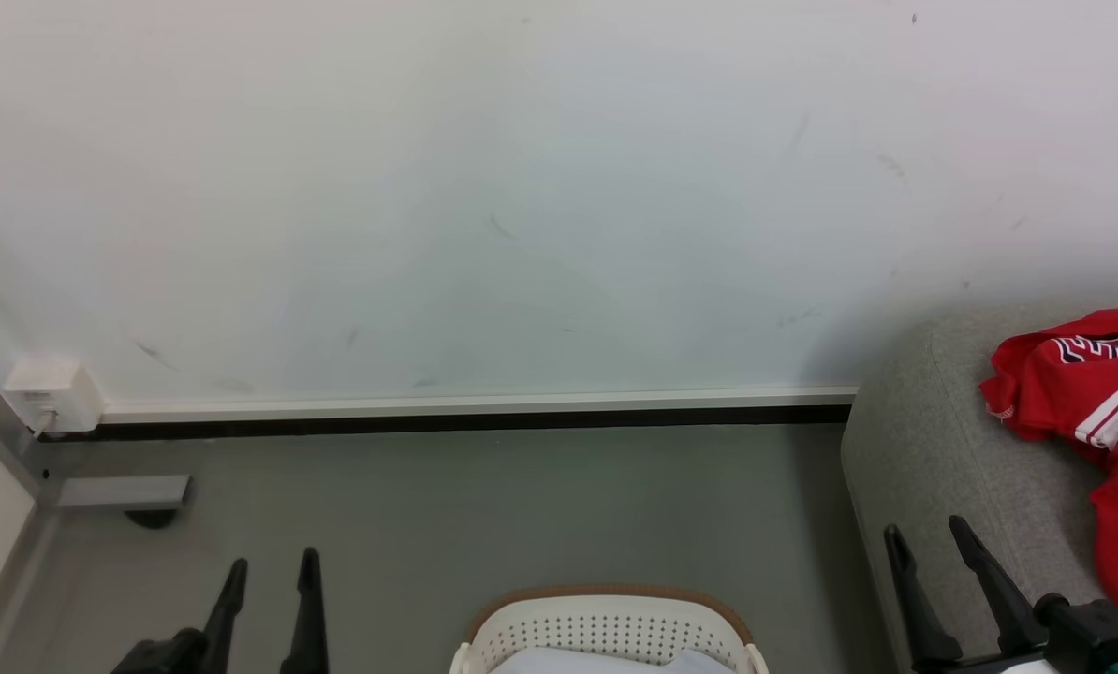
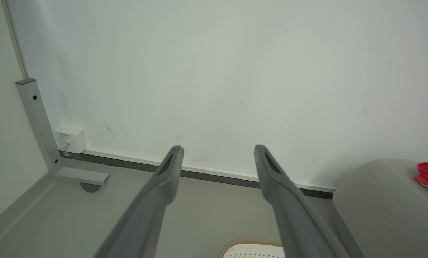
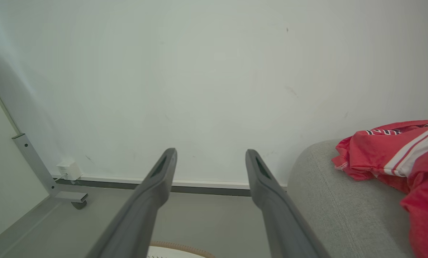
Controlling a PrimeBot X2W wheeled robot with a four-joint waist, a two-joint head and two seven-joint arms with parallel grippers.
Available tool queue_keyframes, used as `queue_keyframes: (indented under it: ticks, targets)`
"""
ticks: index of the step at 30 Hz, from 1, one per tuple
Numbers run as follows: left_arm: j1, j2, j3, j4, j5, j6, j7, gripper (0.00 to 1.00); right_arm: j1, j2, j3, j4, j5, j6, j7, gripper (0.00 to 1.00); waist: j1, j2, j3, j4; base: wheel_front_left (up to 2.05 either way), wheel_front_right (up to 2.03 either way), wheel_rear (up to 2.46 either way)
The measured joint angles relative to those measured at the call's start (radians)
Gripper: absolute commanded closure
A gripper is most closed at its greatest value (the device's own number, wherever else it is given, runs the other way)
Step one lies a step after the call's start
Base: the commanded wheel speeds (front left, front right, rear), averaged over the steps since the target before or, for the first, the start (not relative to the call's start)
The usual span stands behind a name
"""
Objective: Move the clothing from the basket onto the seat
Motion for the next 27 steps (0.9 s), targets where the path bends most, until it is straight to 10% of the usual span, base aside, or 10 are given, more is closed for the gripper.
queue_keyframes:
  ticks: [3,4,27]
  targets:
    - [-0.001,-0.005,0.011,0.01,0.001,-0.012,0.0,0.0,-0.003,0.001,0.003,0.0,0.0,0.0,0.0,0.0,0.0,0.0,0.001,0.0,0.0,0.0,0.0]
    - [0.001,-0.007,0.008,0.017,0.0,-0.011,0.0,1.0,0.0,0.002,0.005,0.006,0.0,0.0,0.0,1.0,0.0,0.0,0.001,0.0,0.0,0.0,0.0]
    - [-0.001,-0.018,0.036,0.046,-0.337,-0.035,0.1,1.0,0.027,0.038,-0.065,0.019,0.3,0.0,0.096,1.0,0.0,0.0,0.01,0.009,0.0,0.0,0.0]
